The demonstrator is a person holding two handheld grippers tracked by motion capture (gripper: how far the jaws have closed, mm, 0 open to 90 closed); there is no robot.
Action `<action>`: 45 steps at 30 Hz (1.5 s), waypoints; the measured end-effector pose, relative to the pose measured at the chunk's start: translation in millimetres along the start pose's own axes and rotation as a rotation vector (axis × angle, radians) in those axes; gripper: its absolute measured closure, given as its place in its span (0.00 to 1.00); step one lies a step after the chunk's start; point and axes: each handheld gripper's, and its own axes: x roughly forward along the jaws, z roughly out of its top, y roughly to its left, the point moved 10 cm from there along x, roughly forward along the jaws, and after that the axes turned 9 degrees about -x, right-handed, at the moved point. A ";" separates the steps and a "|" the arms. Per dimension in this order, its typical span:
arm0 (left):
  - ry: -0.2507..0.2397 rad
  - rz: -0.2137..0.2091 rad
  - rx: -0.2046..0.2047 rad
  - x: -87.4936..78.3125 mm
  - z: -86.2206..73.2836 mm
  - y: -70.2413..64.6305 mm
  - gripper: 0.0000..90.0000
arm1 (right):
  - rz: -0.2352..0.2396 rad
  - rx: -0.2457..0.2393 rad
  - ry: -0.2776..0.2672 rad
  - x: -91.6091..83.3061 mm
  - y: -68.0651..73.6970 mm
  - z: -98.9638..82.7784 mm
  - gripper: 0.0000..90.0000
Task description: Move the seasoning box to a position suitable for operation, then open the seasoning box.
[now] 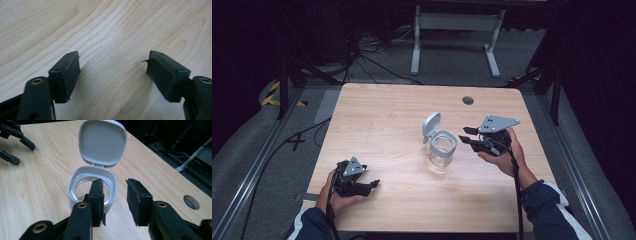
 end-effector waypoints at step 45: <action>0.002 0.009 -0.019 0.2 -0.4 0.4 0.27 | 0.018 -0.008 0.138 -54.2 27.0 -120.8 0.52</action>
